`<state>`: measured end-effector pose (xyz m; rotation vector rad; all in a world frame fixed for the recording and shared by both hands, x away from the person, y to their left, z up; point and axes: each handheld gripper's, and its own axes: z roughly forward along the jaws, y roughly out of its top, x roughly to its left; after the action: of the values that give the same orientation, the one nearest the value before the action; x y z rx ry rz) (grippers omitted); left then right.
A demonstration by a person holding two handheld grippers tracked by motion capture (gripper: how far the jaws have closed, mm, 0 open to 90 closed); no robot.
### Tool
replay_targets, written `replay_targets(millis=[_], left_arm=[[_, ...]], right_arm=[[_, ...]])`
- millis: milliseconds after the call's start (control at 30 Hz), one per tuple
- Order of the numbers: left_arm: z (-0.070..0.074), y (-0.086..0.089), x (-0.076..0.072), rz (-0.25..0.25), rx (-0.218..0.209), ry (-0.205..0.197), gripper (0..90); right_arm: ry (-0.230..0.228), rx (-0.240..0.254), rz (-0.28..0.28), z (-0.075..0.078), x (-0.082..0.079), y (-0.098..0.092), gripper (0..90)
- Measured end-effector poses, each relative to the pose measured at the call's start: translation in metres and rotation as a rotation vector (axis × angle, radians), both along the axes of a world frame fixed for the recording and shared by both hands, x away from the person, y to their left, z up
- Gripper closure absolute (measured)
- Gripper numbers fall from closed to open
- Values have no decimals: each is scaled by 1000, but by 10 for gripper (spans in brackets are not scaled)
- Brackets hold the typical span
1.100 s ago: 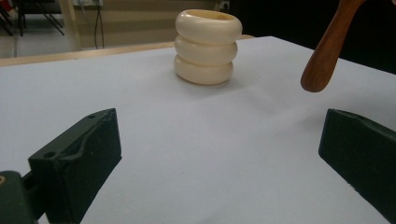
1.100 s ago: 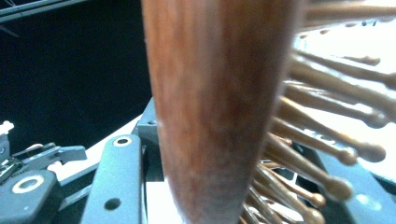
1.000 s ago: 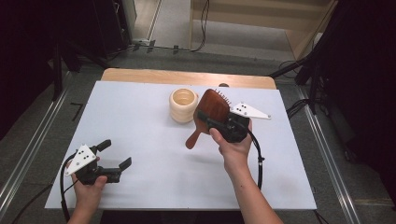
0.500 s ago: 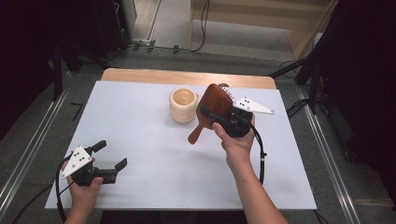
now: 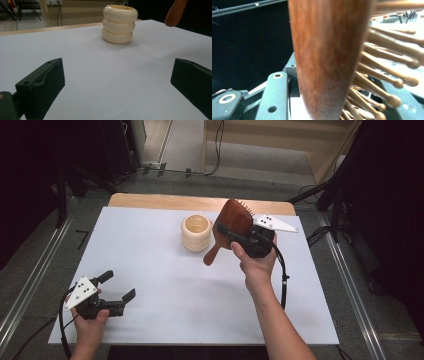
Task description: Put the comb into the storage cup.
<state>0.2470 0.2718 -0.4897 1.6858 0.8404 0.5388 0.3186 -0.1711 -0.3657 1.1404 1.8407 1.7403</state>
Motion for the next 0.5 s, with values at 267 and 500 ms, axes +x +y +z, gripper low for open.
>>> replay_targets(millis=[267,500], left_arm=[[0,1,0,1,-7,-4,0],[0,2,0,-9,-16,2,0]], right_arm=[[-9,2,-10,5,9,-2,502],[-25,18,-17,10,15,-5,502]])
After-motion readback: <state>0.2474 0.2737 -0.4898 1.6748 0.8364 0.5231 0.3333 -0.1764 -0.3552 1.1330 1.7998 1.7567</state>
